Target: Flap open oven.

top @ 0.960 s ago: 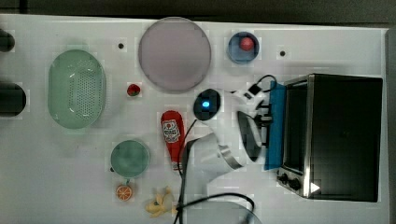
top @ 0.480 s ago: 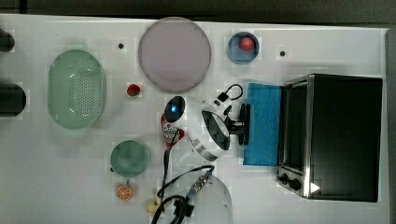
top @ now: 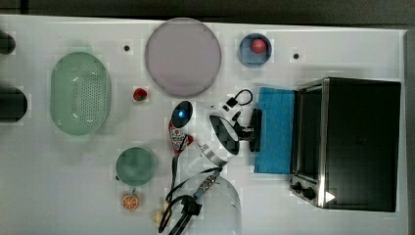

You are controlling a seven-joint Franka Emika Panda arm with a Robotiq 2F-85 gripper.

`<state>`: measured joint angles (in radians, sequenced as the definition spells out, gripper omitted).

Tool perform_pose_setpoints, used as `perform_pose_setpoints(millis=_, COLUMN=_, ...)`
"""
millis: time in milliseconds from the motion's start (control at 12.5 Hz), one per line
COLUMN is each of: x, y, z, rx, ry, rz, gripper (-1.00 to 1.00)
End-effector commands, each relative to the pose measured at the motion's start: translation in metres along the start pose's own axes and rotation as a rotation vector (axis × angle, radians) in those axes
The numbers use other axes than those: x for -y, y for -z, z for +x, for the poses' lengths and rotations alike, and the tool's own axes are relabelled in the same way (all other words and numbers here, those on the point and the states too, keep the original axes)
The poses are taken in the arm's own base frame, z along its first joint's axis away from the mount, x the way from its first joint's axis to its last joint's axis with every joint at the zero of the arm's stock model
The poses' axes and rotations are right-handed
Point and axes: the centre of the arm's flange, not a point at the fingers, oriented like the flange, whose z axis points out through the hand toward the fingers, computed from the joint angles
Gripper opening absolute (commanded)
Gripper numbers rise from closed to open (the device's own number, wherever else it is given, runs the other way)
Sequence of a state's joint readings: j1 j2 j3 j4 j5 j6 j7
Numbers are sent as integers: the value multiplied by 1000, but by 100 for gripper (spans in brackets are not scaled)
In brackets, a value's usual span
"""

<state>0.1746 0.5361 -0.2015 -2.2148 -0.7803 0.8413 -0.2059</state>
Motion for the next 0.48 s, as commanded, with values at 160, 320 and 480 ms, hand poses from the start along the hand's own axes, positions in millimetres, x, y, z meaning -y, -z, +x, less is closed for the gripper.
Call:
perform_pose_setpoints(millis=160, x=-52, y=117, z=41, rx=-168, ry=-313, rz=174, gripper=-65)
perform_pose_setpoints(millis=320, x=-91, y=170, z=32, rx=-147, ry=-476, rz=286, gripper=-65)
perform_pose_setpoints(millis=480, x=-139, y=226, z=16, rx=-103, ry=-645, rz=443, gripper=-65)
